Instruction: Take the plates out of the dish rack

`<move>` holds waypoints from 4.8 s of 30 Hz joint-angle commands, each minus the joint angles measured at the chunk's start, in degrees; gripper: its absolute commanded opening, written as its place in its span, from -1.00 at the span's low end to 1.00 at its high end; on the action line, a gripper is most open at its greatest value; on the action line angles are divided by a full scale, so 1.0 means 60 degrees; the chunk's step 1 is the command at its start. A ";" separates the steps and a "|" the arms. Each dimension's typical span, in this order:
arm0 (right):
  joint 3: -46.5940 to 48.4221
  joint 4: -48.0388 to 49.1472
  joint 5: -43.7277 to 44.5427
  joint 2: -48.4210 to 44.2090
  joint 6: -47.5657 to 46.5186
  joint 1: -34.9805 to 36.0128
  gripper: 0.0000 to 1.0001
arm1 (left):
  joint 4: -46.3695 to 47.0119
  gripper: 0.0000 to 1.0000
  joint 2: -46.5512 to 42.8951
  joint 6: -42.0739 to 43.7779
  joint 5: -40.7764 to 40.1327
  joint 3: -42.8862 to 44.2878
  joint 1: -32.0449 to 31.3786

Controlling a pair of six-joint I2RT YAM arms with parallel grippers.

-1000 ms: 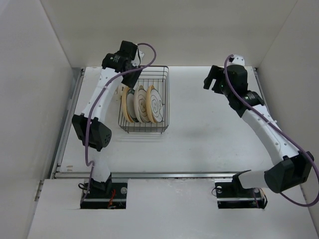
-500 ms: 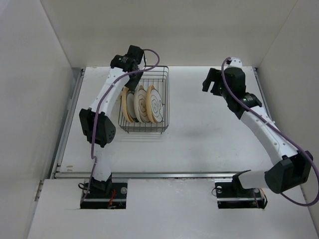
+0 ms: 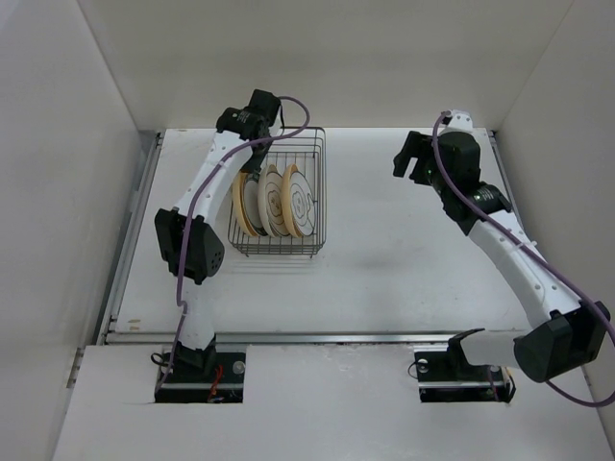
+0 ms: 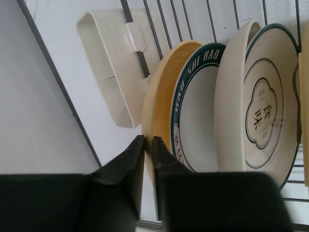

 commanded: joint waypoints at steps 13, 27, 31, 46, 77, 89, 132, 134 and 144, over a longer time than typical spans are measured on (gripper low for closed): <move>-0.0268 0.0534 -0.0181 -0.0739 -0.0135 0.0070 0.76 | -0.0193 -0.96 0.0123 -0.0141 -0.0180 -0.0577 0.0060; -0.0033 0.0359 -0.0181 -0.0431 -0.0222 0.0070 0.79 | -0.0691 -0.13 -0.0244 -0.0141 0.0230 0.0038 -0.0028; -0.0033 0.0359 -0.0283 -0.0431 -0.0223 0.0158 0.79 | -0.0779 -0.40 -0.0243 -0.0141 0.0230 0.0038 -0.0028; -0.0136 0.0359 -0.0283 -0.0519 -0.0223 0.0158 0.79 | -0.0867 -0.16 -0.0609 -0.0053 0.0302 0.0126 -0.0028; -0.0224 0.0359 -0.0386 -0.0621 -0.0398 0.0158 0.79 | -0.0544 -0.76 -0.0215 0.0210 -0.0019 -0.0196 0.0250; -0.0517 0.0359 -0.0195 -0.0900 -0.0486 0.0158 0.79 | -0.0544 -1.00 -0.0565 0.0123 0.0083 0.0112 0.0250; 0.0098 0.1003 -0.1776 -0.0300 -0.0033 0.1286 0.79 | 0.2547 -1.00 -0.2147 0.3051 -0.3491 0.0112 -0.0965; 0.0098 0.1237 -0.2054 -0.0183 0.0056 0.1286 0.79 | 0.2634 -1.00 -0.2147 0.3052 -0.3491 0.0214 -0.0965; 0.0566 0.2364 -0.3036 0.0726 0.0758 0.1461 0.76 | 0.3849 -1.00 -0.2147 0.4150 -0.4046 0.0434 -0.0965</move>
